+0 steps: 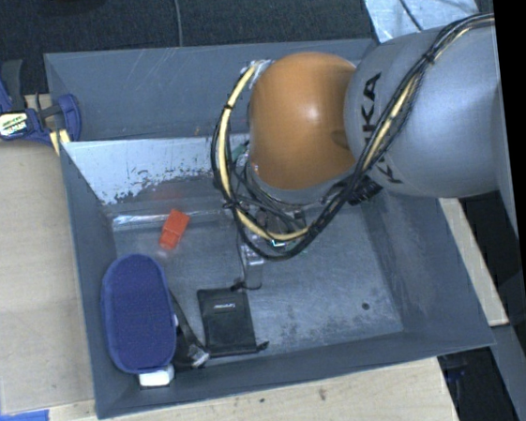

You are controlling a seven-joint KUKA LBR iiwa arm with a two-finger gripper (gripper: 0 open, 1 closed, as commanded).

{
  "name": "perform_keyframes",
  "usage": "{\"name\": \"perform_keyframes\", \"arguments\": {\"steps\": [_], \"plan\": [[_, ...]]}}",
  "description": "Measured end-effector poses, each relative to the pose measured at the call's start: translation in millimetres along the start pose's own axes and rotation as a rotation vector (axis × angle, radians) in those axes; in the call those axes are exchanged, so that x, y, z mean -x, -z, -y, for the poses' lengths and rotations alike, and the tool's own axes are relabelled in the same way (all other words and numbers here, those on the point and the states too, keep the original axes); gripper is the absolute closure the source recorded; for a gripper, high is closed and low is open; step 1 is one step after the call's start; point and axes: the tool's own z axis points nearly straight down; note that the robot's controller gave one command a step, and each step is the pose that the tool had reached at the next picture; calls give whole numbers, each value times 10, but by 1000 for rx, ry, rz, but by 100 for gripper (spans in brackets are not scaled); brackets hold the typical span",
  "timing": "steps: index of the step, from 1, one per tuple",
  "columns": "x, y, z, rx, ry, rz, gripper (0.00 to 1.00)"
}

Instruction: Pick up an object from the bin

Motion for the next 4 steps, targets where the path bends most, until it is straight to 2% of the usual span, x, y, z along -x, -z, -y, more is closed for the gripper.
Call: {"name": "perform_keyframes", "arguments": {"steps": [1, 2, 3, 4], "plan": [[-341, -1256, 23, -1, 69, 2, 0], [-558, -914, 49, 0, -132, 5, 0], [-629, -908, -29, -1, -195, 0, 0], [-573, -1221, 16, 0, -332, 3, 0]]}}
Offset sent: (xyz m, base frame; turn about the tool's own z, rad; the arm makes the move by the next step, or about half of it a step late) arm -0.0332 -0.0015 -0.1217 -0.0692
